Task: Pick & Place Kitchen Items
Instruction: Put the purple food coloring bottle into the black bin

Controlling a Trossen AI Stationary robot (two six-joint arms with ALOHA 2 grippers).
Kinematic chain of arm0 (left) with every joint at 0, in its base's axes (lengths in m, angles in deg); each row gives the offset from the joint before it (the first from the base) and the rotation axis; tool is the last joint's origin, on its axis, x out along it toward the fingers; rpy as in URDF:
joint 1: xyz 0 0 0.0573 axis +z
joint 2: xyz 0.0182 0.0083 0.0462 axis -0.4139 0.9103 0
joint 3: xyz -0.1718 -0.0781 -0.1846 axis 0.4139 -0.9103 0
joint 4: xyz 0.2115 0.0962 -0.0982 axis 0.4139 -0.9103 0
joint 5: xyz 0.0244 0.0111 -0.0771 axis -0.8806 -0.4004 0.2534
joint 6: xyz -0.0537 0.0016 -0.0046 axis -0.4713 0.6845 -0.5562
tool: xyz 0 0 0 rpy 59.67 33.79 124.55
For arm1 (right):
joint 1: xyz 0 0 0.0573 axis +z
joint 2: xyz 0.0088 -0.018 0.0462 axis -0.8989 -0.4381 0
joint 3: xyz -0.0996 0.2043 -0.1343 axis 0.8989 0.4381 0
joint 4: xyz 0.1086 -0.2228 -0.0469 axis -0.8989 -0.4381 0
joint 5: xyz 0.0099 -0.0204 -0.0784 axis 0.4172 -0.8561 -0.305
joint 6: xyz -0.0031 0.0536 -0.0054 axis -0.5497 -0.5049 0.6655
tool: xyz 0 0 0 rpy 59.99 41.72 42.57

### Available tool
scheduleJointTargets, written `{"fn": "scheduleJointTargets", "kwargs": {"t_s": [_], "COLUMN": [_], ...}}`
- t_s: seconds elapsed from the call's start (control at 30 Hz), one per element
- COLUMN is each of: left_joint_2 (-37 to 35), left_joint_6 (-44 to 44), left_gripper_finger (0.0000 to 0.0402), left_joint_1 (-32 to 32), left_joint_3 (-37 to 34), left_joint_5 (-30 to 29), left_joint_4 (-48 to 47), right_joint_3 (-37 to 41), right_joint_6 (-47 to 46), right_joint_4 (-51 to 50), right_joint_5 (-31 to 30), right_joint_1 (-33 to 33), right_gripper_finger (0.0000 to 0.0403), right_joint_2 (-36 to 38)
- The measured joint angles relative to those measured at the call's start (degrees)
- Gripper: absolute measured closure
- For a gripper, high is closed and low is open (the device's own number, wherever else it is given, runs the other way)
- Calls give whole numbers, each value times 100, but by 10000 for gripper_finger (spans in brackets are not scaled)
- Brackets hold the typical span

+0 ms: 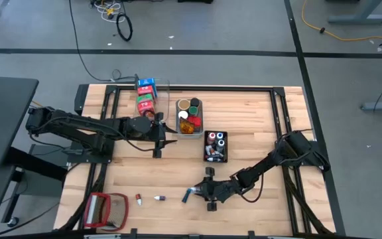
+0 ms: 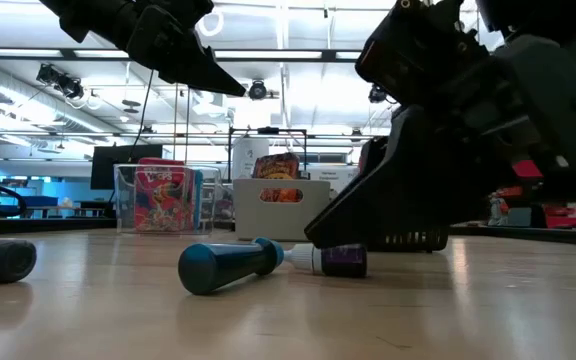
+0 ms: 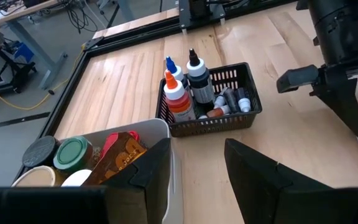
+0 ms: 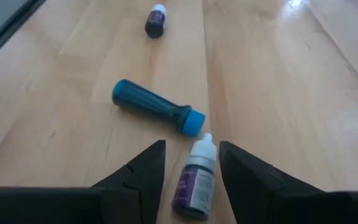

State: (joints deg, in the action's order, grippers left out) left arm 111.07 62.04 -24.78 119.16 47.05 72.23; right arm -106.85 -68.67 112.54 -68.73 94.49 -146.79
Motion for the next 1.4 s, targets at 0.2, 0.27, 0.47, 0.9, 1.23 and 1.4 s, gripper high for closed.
{"fn": "scheduleJointTargets", "kwargs": {"t_s": [0.2,0.27,0.47,0.9,1.23,1.4], "left_joint_2": [2,1,0,2,0,0], "left_joint_6": [0,0,2,40,28,28], "left_gripper_finger": [242,242,242,242,242,242], "left_joint_1": [-1,-1,-1,-3,-3,-3], "left_joint_3": [0,0,0,0,0,0], "left_joint_5": [0,0,0,0,673,706], "left_joint_4": [0,0,0,-164,-286,-286], "right_joint_3": [0,0,0,-29,-46,-37], "right_joint_6": [-171,-248,-259,-299,-302,-113], "right_joint_4": [-61,-102,-248,-394,-503,-912], "right_joint_5": [32,200,615,558,549,409], "right_joint_1": [-70,-136,-281,-417,-634,-662], "right_gripper_finger": [207,199,200,268,333,297], "right_joint_2": [0,0,0,0,7,220]}}
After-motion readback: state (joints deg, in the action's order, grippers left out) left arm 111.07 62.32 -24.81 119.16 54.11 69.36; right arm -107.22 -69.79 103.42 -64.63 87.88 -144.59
